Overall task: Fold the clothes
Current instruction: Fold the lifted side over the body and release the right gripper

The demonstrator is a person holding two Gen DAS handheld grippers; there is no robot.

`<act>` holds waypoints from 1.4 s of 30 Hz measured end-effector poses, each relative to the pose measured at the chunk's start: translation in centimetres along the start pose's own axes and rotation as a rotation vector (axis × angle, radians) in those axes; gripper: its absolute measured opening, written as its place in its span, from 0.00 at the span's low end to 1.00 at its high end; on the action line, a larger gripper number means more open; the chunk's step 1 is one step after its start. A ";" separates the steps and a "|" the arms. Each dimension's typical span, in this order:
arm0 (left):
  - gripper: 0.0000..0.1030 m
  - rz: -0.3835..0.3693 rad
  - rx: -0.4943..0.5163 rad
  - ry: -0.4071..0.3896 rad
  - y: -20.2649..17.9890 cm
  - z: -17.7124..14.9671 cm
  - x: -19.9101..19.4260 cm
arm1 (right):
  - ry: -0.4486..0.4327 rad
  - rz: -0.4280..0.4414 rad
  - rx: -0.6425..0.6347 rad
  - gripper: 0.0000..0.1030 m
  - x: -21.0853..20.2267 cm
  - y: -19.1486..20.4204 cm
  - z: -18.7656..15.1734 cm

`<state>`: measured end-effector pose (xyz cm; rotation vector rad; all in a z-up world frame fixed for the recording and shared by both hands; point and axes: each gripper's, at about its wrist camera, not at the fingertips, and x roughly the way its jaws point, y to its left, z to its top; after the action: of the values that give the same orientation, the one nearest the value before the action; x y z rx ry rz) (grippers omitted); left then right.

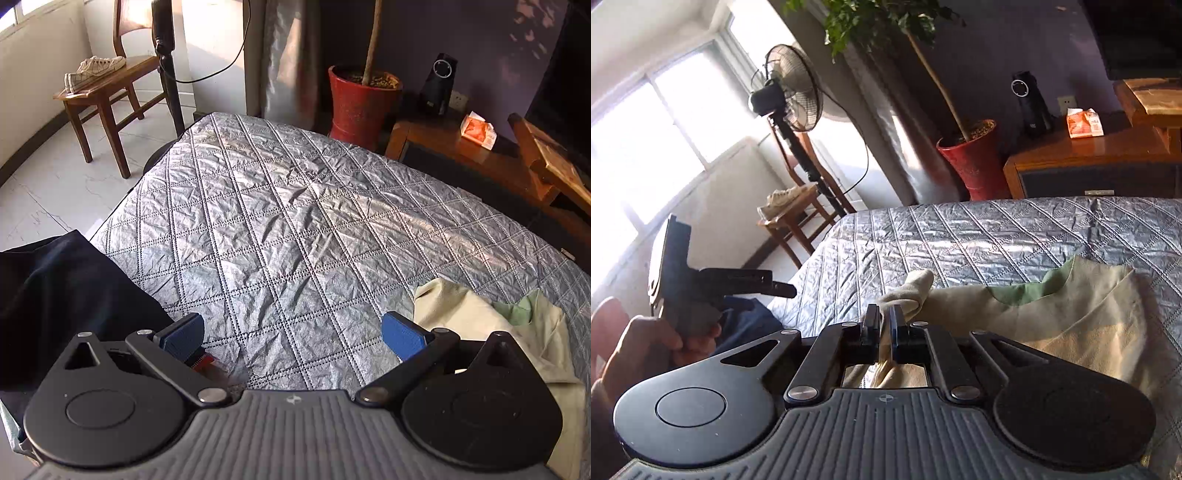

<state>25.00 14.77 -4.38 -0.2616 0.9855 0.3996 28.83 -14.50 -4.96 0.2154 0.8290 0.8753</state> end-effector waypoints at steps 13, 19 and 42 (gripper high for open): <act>0.99 -0.003 0.009 -0.003 -0.7 -0.2 0.0 | 0.023 -0.078 0.354 0.63 2.5 2.8 -15.0; 0.99 -0.008 0.021 0.001 -1.2 -0.2 0.2 | -0.009 -0.182 0.247 0.72 5.6 8.2 -15.2; 0.99 -0.025 0.010 0.003 -1.6 -0.2 0.3 | -0.024 -0.383 0.181 0.52 5.3 6.3 -16.5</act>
<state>25.73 13.31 -4.72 -0.2655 0.9860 0.3715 15.10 -9.05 -16.04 0.2156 0.8910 0.4388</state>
